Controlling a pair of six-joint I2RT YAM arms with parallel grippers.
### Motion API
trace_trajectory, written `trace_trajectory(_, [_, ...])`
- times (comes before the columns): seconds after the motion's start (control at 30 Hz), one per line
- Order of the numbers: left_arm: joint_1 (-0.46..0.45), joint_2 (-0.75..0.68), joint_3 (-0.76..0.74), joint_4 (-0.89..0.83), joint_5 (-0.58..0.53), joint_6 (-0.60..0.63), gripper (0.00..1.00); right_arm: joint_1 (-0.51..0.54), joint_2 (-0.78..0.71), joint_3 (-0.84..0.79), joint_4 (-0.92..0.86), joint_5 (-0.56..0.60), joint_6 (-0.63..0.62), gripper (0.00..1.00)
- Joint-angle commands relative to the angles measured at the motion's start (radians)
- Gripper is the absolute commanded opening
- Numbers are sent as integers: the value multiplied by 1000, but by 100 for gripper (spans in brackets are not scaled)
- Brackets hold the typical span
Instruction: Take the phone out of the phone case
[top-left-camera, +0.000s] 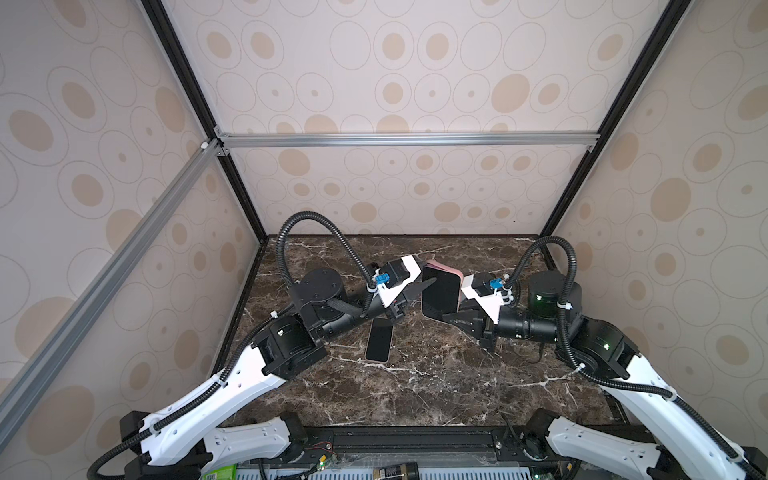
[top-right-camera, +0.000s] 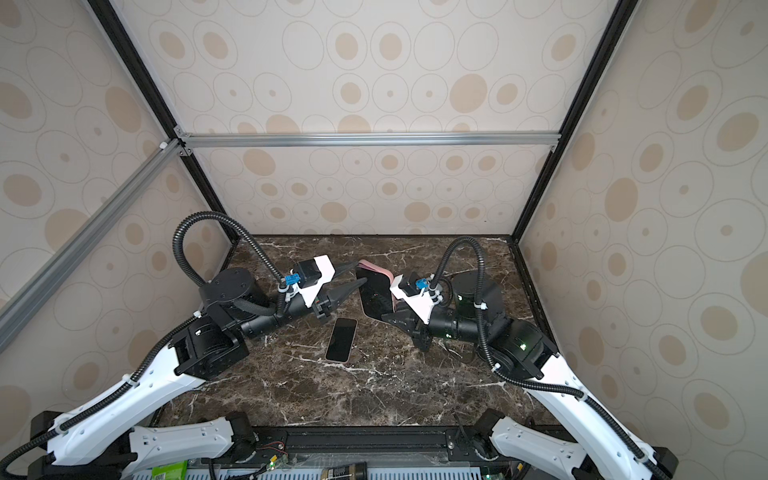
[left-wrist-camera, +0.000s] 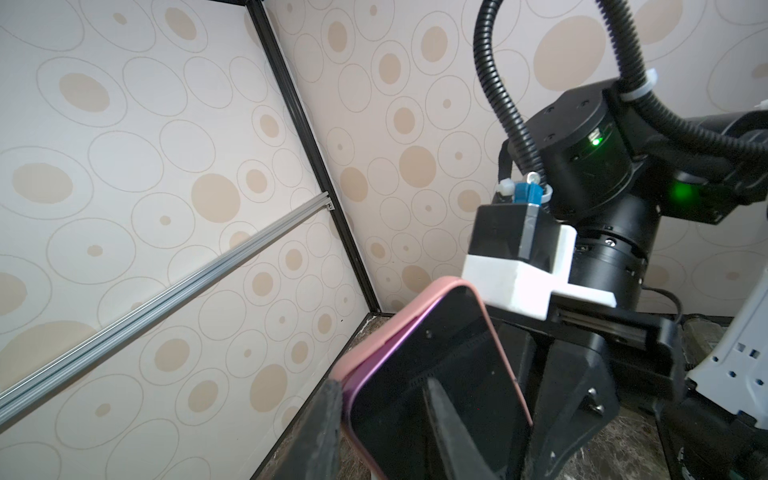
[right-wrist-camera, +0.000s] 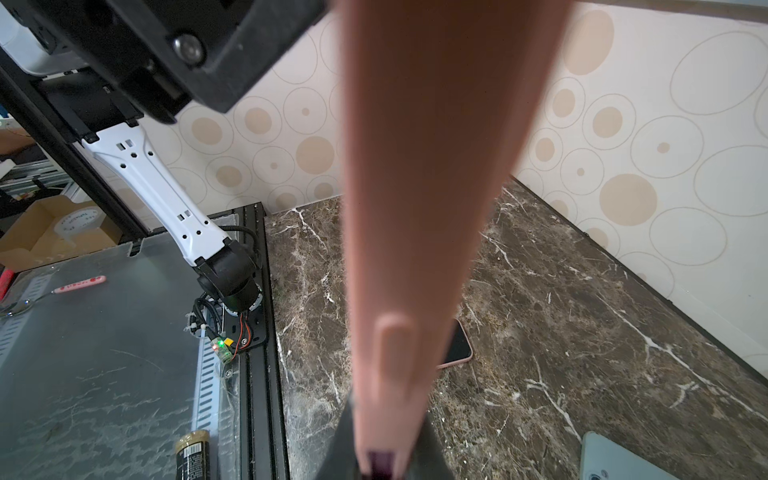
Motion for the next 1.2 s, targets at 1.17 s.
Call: trace_trajectory(1.17, [147,111,2,-215,483,-53,34,37,23,53,105,-198,-179,0])
